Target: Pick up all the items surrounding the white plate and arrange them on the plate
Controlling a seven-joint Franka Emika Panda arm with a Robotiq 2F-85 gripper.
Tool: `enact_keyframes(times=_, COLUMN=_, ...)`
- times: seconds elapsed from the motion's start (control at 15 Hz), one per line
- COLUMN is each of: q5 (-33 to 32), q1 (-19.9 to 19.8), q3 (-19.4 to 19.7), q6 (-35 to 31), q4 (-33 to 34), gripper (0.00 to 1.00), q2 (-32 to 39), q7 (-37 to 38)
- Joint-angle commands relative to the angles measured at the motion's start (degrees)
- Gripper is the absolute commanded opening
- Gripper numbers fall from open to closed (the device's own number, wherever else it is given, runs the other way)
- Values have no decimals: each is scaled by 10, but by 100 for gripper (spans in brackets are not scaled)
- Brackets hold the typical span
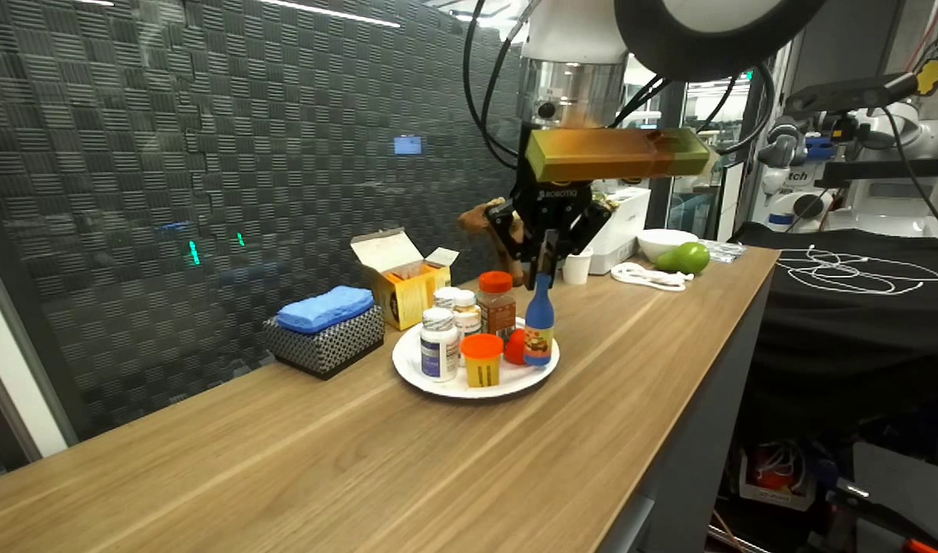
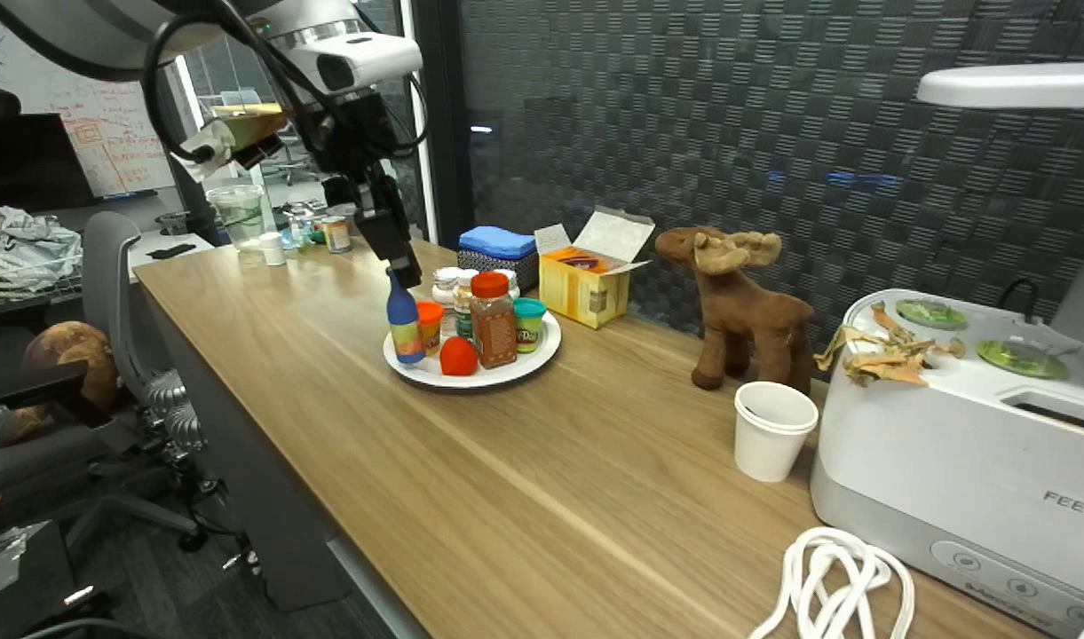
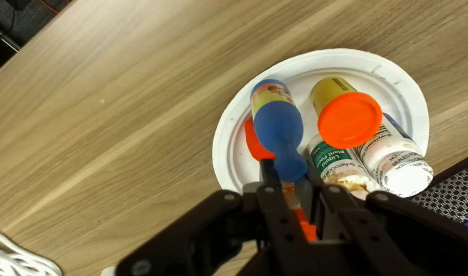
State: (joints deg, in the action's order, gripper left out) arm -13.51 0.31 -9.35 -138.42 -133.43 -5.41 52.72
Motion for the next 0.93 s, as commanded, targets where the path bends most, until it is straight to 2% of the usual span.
enact_keyframes(times=0.0, q5=-6, q1=6, q3=15, q6=4, q4=34, gripper=5, q2=31, q7=3)
enact_keyframes(times=0.87, q5=-7, q1=33, q3=31, q6=4, q4=89, gripper=5, q2=88, q7=5)
